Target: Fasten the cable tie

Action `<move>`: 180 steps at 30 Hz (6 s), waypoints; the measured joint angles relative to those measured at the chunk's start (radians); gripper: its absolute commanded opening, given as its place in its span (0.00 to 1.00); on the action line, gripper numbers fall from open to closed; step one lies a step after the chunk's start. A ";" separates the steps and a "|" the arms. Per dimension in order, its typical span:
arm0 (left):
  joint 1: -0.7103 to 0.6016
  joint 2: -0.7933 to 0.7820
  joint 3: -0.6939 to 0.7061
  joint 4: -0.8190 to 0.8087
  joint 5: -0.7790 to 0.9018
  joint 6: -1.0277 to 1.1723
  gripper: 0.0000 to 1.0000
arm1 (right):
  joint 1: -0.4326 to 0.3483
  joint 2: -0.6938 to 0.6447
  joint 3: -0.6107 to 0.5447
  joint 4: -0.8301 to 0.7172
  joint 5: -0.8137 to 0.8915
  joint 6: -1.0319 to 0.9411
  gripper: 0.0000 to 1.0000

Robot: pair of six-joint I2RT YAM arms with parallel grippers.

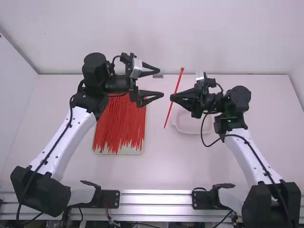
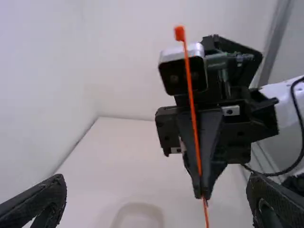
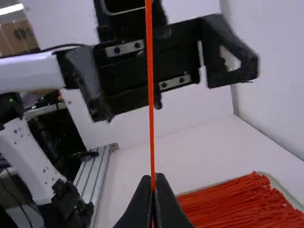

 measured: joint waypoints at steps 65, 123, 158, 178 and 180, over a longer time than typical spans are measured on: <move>-0.035 0.000 0.000 0.092 0.137 -0.079 0.02 | 0.149 0.069 0.109 -0.498 0.076 -0.705 0.00; -0.003 0.000 0.000 0.526 0.131 -0.571 0.02 | 0.164 0.045 0.111 -0.814 0.141 -0.940 1.00; 0.166 0.271 0.000 0.229 -0.084 -0.684 0.02 | 0.068 0.045 0.111 -0.867 -0.090 -1.267 0.99; 0.167 0.277 0.000 0.249 0.141 -1.293 0.02 | 0.126 0.045 0.111 -0.864 -0.215 -2.238 0.99; 0.167 0.277 0.000 0.247 0.141 -1.330 0.02 | 0.156 0.045 0.111 -0.861 -0.214 -2.327 0.97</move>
